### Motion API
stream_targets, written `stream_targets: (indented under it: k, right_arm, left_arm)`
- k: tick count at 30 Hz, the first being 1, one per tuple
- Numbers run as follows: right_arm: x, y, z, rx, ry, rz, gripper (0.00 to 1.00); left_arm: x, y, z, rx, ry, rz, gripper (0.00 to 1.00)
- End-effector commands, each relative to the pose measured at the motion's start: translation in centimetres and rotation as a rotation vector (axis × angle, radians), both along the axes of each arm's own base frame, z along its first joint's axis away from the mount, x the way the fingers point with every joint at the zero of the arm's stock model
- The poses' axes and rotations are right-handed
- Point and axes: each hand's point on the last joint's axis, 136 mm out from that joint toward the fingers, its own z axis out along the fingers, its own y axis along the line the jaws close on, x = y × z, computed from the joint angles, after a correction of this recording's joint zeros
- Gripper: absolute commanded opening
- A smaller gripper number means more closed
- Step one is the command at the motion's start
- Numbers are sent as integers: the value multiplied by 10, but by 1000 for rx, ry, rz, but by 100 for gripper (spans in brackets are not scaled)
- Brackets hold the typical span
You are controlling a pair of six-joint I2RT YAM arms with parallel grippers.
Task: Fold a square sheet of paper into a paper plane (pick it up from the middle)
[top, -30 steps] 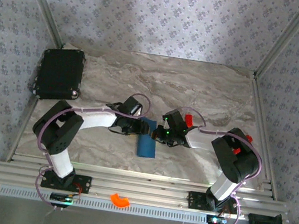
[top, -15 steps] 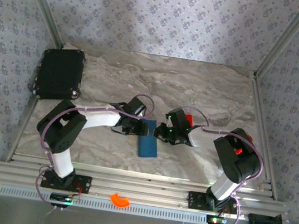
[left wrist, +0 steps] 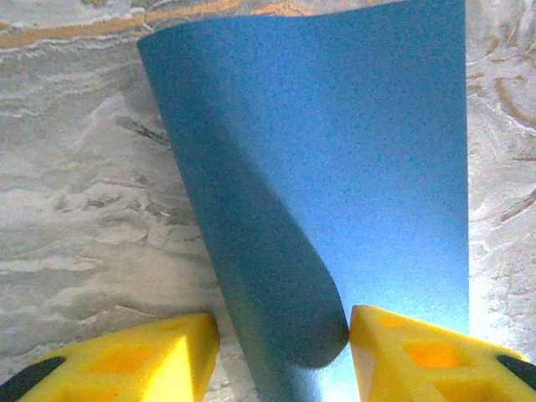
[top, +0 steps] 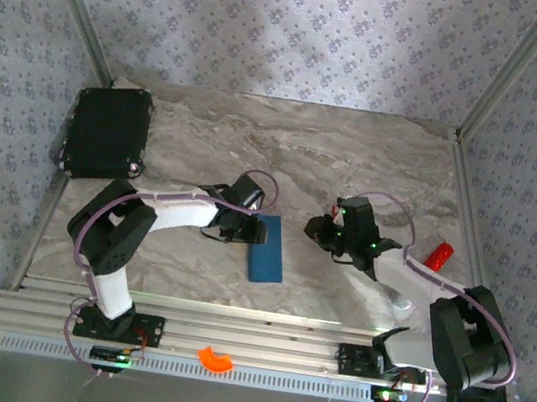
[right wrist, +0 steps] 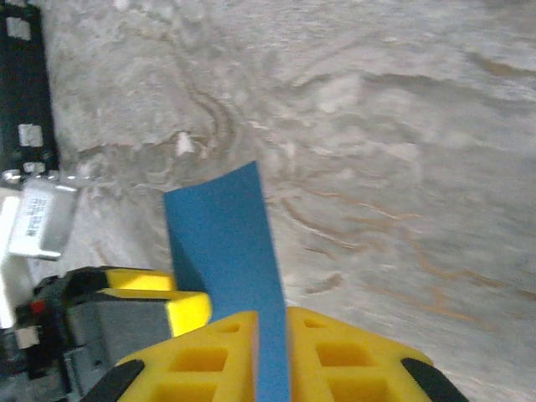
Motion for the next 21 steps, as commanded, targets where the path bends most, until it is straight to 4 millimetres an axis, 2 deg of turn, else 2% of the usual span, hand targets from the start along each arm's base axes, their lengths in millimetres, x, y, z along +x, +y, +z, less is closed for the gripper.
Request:
stream_targets:
  k: [1,8,21]
  right_arm:
    - [-8,-9,-7,-17,28,-20,18]
    - [-12,-4,-11,-16,44,3,18]
    - [-14,1,-17,-16,57,21,18]
  left_arm:
    - [-20,23,-43,139,81,-15,48]
    - [-21,24,-47,147,86,-19,44]
    - [-21,25,-51,164,90,-38,50]
